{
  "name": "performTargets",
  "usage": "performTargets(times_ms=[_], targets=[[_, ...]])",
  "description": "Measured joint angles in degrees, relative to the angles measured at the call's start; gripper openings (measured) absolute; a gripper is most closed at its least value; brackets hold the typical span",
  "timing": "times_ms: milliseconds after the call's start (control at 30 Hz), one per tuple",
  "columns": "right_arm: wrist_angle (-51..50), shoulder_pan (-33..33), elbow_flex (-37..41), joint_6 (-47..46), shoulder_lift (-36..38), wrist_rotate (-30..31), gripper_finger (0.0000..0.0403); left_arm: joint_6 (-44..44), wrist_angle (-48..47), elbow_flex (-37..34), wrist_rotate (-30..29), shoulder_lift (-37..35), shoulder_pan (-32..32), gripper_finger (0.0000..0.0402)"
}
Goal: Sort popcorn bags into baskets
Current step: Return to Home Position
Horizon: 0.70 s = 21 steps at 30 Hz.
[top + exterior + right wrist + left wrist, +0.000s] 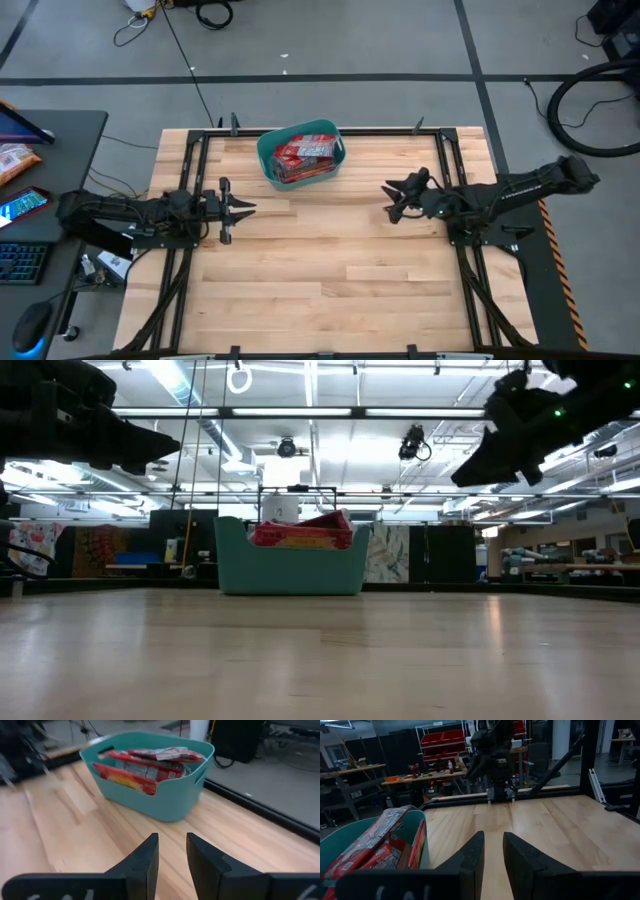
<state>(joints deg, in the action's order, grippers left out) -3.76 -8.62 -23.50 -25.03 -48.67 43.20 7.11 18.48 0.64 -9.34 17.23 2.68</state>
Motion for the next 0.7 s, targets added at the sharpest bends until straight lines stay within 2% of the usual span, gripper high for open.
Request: performTargets(times_ms=[333, 700], targets=[[11.8, 0.0, 10.8, 1.0, 13.3, -2.8, 0.0104, -0.1, 0.0, 0.0, 0.0, 0.0, 0.0, 0.0075], [11.8, -0.4, 15.9, 2.4, 23.7, -4.7, 0.0104, -0.1, 0.0, 0.0, 0.0, 0.0, 0.0, 0.0075]])
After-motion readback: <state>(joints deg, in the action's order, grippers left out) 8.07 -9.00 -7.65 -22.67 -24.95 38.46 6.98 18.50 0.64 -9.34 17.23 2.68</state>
